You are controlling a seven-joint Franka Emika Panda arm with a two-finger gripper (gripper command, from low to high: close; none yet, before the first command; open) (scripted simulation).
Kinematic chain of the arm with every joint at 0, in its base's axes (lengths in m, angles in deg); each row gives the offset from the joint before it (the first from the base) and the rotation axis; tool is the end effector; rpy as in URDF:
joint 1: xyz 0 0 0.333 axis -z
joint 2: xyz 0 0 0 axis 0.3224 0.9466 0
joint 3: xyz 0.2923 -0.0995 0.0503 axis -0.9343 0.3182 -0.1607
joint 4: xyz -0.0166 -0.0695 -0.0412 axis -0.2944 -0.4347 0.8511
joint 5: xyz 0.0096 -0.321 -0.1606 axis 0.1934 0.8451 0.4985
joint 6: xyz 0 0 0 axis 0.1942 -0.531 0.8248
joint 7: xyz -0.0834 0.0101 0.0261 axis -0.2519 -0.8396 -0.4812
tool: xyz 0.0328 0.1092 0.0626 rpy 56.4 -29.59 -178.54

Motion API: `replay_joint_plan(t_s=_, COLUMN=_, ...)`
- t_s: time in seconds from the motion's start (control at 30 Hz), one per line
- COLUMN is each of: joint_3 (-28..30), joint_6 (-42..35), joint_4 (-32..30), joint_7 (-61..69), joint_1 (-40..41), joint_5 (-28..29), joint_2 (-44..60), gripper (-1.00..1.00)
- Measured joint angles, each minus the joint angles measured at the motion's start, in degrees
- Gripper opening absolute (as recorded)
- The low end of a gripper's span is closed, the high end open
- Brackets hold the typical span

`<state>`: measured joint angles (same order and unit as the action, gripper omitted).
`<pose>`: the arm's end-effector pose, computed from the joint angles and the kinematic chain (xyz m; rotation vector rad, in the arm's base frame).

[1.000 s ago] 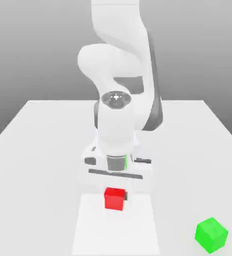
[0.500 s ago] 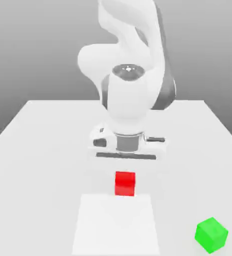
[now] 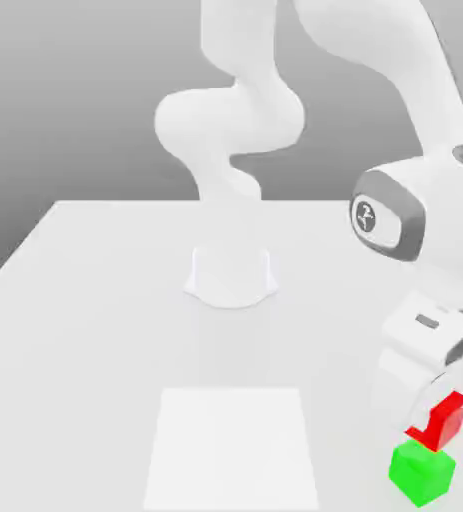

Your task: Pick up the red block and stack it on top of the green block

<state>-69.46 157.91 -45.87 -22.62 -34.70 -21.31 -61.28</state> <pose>0.4407 0.2200 0.1908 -3.1384 0.1386 0.0006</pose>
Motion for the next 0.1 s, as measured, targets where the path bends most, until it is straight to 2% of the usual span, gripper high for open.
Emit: replay_joint_plan(t_s=0.1, joint_3=0.0, joint_6=0.0, joint_4=0.0, joint_7=0.0, joint_1=0.0, joint_5=0.0, joint_2=0.0, gripper=1.0)
